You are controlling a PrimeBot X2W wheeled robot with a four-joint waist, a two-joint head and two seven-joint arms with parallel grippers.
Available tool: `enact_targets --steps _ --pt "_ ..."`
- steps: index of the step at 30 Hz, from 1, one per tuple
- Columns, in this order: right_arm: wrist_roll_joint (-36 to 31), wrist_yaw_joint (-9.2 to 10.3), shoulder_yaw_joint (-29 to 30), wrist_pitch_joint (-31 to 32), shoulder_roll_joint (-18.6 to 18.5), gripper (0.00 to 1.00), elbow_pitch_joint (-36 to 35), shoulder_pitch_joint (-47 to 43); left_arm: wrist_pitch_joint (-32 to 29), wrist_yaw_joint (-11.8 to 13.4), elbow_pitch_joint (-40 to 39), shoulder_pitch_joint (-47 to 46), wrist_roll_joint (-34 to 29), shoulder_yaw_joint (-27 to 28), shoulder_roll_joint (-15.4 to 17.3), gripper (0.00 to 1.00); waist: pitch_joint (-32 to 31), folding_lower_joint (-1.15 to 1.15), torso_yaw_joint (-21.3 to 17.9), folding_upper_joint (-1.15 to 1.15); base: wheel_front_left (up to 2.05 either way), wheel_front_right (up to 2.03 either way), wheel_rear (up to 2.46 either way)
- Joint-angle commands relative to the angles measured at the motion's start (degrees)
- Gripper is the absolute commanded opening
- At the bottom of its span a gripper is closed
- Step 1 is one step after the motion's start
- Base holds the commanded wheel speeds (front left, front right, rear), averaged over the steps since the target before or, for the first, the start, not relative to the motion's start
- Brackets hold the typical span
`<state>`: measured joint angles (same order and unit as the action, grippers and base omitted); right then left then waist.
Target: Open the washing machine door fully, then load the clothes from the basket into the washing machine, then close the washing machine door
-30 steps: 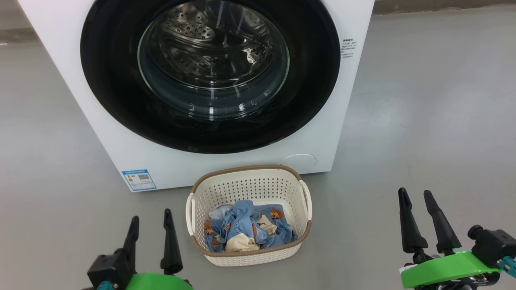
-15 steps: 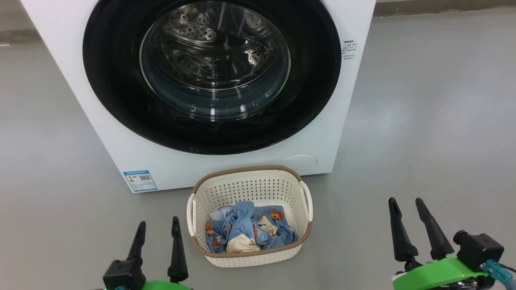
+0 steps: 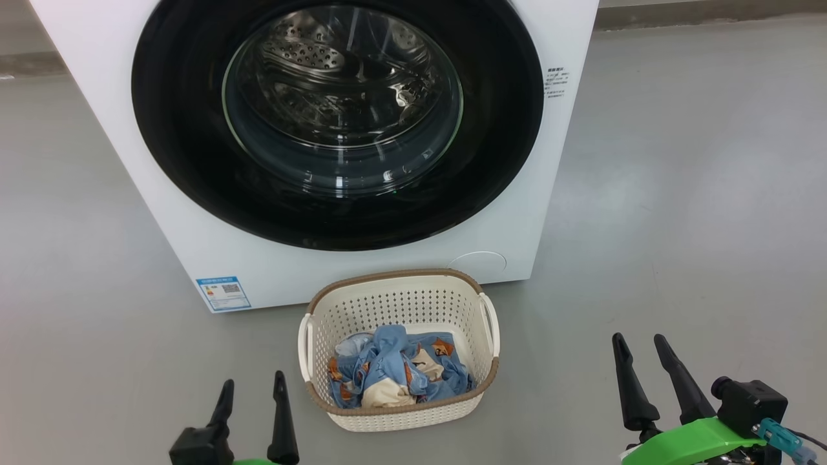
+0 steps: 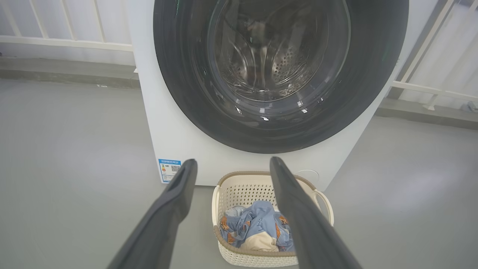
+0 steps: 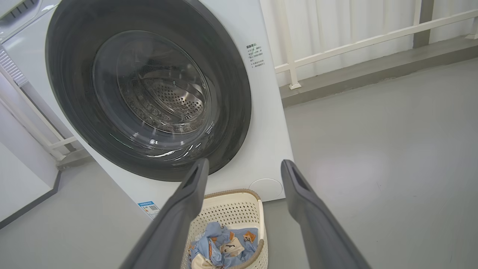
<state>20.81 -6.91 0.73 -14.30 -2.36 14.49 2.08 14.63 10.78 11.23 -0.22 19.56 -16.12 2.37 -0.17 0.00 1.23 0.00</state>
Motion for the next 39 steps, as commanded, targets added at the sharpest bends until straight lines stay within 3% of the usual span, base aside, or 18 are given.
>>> enact_targets --steps 1,4,17,34,39 --pt "-0.3 -0.58 -1.6 -0.7 -0.5 1.0 -1.0 2.3 0.4 0.6 -0.5 -2.0 -0.7 1.5 0.5 1.0 -0.1 0.0 0.0 0.0 0.0 0.0 0.0" --pt "-0.9 -0.58 -1.4 -0.7 -0.5 1.0 -0.6 2.4 0.4 1.0 0.2 -2.3 -4.4 1.2 0.5 1.0 -0.2 0.0 0.0 0.0 0.0 0.0 0.0" --pt "-6.3 -0.58 -1.3 -0.7 -0.5 1.0 -0.6 2.3 0.4 1.5 0.1 -2.2 -4.0 1.6 0.5 1.0 -0.2 0.0 0.3 0.0 0.0 0.0 0.0" --pt "-5.4 -0.58 -1.3 -0.7 -0.5 1.0 -0.9 2.3 0.4 1.0 -0.1 -2.6 -3.3 1.7 0.5 1.0 0.7 0.0 0.6 0.0 0.0 0.0 0.0" --pt "-5.4 -0.58 -1.3 -0.7 -0.5 1.0 -0.9 2.5 0.4 -0.3 -0.6 -2.7 -2.8 1.6 0.5 1.0 1.3 0.0 0.7 0.0 0.0 0.0 0.0"
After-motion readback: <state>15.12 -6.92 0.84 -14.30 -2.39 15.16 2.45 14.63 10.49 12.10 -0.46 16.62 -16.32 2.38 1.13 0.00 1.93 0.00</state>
